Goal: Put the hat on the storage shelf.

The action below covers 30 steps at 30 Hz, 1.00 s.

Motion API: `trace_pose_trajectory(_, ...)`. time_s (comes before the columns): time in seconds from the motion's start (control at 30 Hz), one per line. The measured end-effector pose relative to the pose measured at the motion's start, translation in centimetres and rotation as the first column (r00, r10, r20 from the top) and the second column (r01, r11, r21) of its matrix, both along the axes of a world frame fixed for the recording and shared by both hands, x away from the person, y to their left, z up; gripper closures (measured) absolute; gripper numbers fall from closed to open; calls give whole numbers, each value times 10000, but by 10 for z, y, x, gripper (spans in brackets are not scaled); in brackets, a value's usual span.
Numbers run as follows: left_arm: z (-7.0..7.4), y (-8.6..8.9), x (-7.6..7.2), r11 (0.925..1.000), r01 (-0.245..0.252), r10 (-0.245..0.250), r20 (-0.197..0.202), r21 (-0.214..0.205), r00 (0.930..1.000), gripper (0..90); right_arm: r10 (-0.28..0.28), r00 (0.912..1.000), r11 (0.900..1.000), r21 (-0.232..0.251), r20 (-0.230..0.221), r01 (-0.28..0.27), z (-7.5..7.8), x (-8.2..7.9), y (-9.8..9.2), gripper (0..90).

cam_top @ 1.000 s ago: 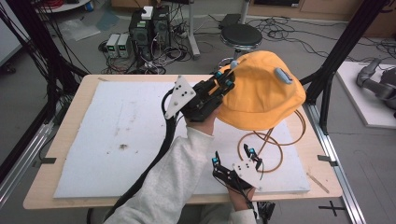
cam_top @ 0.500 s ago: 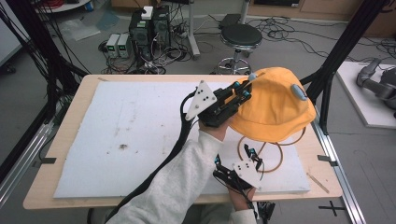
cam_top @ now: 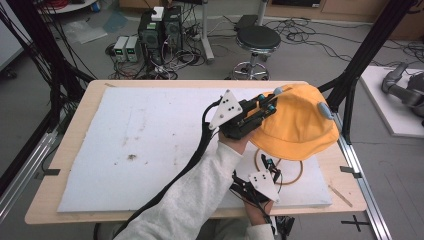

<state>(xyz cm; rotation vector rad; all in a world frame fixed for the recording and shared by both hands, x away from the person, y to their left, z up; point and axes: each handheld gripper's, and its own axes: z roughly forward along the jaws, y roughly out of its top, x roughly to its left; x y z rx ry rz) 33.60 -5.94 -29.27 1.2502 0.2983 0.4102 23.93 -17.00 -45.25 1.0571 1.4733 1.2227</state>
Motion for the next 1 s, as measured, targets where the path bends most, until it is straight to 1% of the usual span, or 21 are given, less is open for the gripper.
trace_pose_trajectory(0.1,-2,-2,1,9999,94,-94,-49,101,9999,820,-8,10000,10000,39,-35,9,0,0,1,45)
trace_pose_trajectory(0.13,-3,-2,1,9999,134,-134,-60,71,9999,817,-14,10000,10000,-4,4,14,0,0,0,45)
trace_pose_trajectory(0.23,-5,-3,3,9998,121,-119,-162,139,9998,812,-36,10000,10000,43,-22,36,0,1,1,45)
trace_pose_trajectory(0.4,-5,-3,4,9998,95,-92,-203,179,9998,805,-39,10000,10000,34,-50,39,0,0,1,45)
trace_pose_trajectory(0.53,-8,-5,5,9990,91,-80,-249,442,9997,804,-67,10000,10000,30,-45,67,0,1,1,45)
trace_pose_trajectory(0.6,-10,-7,7,9988,112,-98,-307,476,9995,805,-73,10000,10000,30,-41,73,0,1,1,45)
trace_pose_trajectory(0.67,-10,-9,7,9992,148,-133,-408,381,9991,806,-76,9999,9999,65,-95,77,0,1,1,45)
trace_pose_trajectory(0.7,-10,-9,8,9989,129,-112,-369,453,9993,807,-79,9999,10000,47,-74,79,0,1,1,45)
trace_pose_trajectory(0.73,-9,-10,8,9988,138,-119,-399,469,9991,806,-86,10000,10000,37,-50,87,0,1,1,45)
trace_pose_trajectory(0.83,-9,-12,11,9975,134,-96,-544,699,9985,800,-53,10000,9999,86,-68,53,0,1,2,45)
trace_pose_trajectory(0.93,-10,-12,13,9972,43,9,-696,750,9976,773,-91,9999,9999,66,-75,92,0,2,2,45)
trace_pose_trajectory(1.0,-10,-12,13,9970,68,-20,-625,769,9980,769,-83,9999,9999,57,-63,84,0,2,1,45)
